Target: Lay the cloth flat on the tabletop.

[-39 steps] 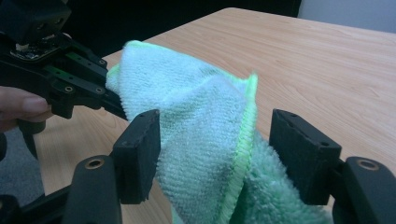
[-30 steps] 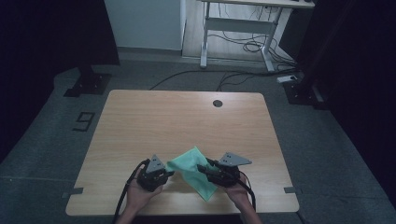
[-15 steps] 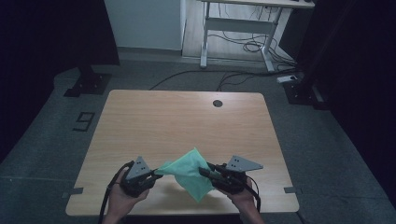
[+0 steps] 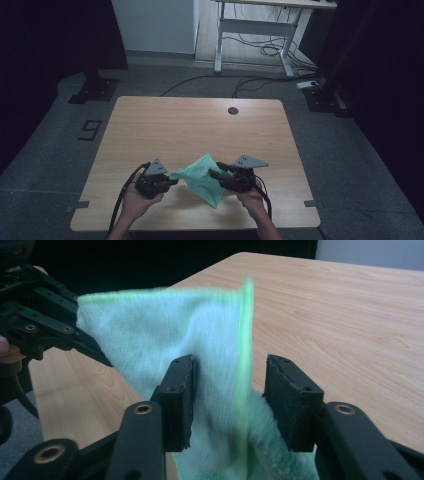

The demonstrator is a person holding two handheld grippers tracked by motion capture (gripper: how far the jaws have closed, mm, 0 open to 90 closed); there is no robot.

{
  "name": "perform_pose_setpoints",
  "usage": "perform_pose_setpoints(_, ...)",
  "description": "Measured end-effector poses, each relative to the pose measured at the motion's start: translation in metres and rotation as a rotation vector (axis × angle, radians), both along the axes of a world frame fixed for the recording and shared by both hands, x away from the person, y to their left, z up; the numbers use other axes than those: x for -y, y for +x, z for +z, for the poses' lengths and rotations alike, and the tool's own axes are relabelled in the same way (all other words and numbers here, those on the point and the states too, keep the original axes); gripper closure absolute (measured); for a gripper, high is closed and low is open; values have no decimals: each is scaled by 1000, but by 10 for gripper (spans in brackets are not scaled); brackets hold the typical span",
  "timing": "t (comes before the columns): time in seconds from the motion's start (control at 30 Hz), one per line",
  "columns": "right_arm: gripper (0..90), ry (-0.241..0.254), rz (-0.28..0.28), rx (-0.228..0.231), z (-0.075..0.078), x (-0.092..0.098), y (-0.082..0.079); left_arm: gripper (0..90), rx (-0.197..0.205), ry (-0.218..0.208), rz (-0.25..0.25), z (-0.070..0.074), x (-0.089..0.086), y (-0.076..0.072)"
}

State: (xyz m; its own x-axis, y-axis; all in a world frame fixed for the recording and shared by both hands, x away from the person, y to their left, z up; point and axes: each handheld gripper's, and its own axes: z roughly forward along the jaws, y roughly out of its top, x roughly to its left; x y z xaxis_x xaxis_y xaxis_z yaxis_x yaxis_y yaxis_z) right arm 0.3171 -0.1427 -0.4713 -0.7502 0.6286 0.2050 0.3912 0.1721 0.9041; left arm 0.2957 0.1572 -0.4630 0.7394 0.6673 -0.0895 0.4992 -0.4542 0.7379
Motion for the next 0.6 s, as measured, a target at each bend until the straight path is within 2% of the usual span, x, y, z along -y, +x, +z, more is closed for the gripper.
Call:
perform_pose_setpoints(0.07,533,-9,-11,15,-1,1,-1,856,-4,-2,3,-2,1,0)
perform_pose_setpoints(0.2,659,-22,13,30,-1,0,-2,856,-4,-1,-1,-3,3,-1)
perform_pose_setpoints(0.33,781,-46,66,19,-3,-7,1,857,-1,-6,2,-2,3,0)
perform_pose_setpoints(0.43,850,-57,75,18,-5,-11,1,857,-2,-10,6,-2,2,1)
perform_pose_setpoints(0.6,882,-49,68,32,-4,-10,-1,857,-8,-14,19,-6,-1,2)
